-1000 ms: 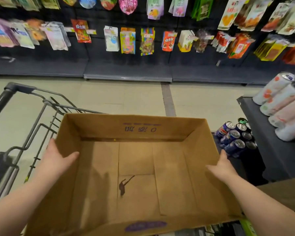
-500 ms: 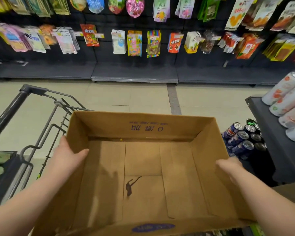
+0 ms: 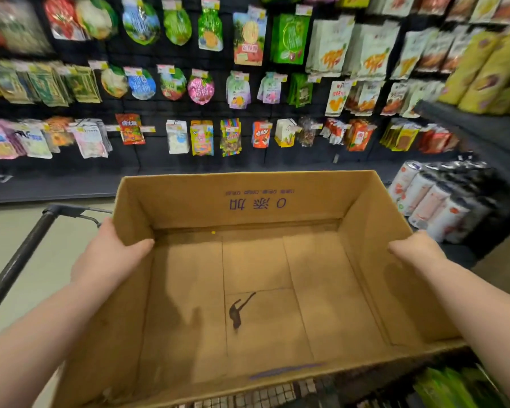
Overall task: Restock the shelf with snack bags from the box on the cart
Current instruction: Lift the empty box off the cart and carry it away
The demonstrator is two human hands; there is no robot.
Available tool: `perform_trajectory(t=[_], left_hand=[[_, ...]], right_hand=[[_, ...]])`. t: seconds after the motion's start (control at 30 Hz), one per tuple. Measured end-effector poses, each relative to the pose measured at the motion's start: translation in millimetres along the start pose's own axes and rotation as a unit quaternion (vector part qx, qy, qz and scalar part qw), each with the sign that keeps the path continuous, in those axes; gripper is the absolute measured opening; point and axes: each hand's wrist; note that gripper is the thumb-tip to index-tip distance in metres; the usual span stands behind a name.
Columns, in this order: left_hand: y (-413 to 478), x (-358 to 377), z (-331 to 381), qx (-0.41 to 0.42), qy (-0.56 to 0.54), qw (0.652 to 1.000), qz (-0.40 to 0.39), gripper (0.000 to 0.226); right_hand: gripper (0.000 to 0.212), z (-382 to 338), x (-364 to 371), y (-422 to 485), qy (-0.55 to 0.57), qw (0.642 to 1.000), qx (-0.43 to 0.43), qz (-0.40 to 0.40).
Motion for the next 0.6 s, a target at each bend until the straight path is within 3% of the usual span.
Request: perform_trajectory(t=[0.13, 0.6], left_hand=[[-2, -20, 12, 0.038, -0.051, 0.998, 0.003, 0.068], [-48, -54, 59, 0.161, -0.101, 0.981, -0.039, 0.070]], right_hand=[[0.059, 10, -45, -40, 0.020, 0.998, 0.010, 0.066], [0.059, 117, -138, -177, 0.056, 0.980, 0.105, 0.158]])
Point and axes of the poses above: each hand's wrist, its own y-axis towards the middle knuckle, its own x-axis out of the palm, z = x × y, and after that the axes turned 6 degrees about z, right-handed
